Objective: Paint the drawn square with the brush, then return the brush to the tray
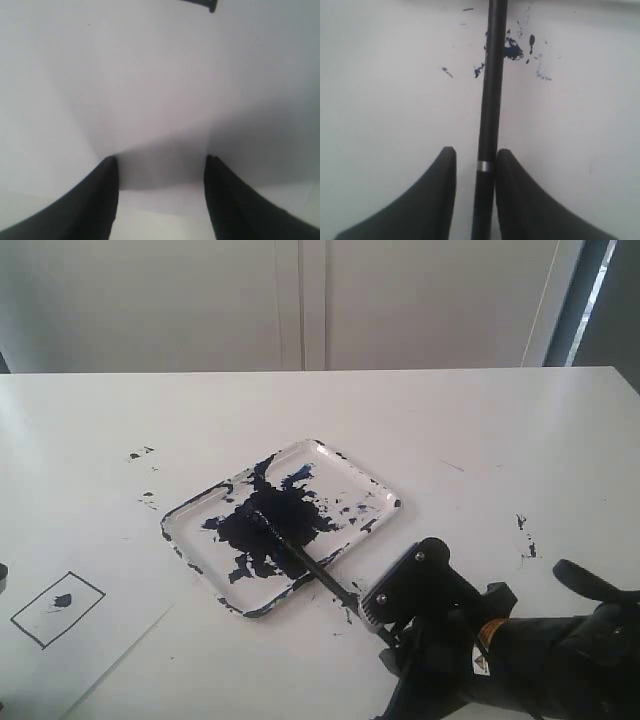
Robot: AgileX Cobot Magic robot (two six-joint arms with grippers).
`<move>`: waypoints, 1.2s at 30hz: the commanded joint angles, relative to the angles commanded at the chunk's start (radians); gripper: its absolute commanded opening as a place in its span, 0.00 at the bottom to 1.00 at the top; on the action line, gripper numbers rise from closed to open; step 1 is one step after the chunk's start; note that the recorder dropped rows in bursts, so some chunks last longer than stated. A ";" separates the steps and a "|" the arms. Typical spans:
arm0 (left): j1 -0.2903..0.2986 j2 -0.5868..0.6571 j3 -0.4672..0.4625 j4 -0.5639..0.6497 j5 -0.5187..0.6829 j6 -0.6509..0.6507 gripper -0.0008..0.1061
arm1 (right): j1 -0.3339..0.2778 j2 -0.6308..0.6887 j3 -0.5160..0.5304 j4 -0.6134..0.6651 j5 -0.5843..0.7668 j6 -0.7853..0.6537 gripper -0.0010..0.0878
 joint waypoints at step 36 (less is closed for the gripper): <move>0.000 0.000 0.000 0.000 -0.002 -0.002 0.53 | -0.002 -0.332 -0.217 0.152 0.609 0.138 0.01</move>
